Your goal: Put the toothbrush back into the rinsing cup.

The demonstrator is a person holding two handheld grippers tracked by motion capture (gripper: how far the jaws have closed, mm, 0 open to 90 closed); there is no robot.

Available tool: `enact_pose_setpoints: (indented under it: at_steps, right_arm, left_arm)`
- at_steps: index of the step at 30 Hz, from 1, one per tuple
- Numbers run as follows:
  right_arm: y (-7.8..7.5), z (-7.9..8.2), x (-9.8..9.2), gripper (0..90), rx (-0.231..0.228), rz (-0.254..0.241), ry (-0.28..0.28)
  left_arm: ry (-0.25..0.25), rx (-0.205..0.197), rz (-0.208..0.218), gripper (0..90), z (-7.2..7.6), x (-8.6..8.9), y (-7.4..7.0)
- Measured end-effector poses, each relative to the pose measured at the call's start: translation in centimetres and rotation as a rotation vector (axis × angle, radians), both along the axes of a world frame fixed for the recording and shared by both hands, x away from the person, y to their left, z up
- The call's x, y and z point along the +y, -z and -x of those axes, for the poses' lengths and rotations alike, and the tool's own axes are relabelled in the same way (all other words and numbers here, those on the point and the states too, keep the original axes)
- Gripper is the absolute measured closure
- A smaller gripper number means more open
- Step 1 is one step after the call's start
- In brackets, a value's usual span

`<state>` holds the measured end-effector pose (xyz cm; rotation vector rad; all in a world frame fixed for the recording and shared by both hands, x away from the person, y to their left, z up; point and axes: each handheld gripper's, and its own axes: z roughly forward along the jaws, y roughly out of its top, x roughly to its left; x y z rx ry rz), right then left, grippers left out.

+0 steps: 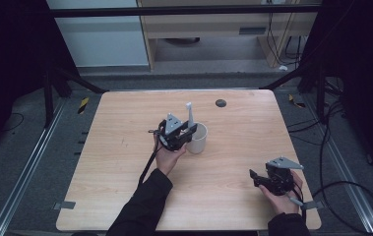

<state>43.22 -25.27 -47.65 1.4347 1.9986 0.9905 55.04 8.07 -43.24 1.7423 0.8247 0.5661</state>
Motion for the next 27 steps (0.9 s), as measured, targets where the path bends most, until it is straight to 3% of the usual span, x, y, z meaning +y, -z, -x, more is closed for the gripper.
enact_pose_setpoints:
  at_steps: [11, 24, 27]
  right_arm:
    - [0.0, 0.0, 0.0, 32.9, 0.001, 0.000, 0.001]
    - [-0.1, 0.1, 0.1, 32.1, -0.002, -0.003, 0.004]
    - [-0.1, 0.1, 0.0, 31.3, -0.004, -0.002, 0.009]
  left_arm:
    - [0.002, -0.005, -0.017, 66.0, 0.4, 0.3, 0.4]
    - [0.024, -0.005, -0.044, 50.9, 1.6, 1.2, 0.4]
    - [0.025, -0.004, -0.077, 47.3, 1.9, 1.6, 0.0]
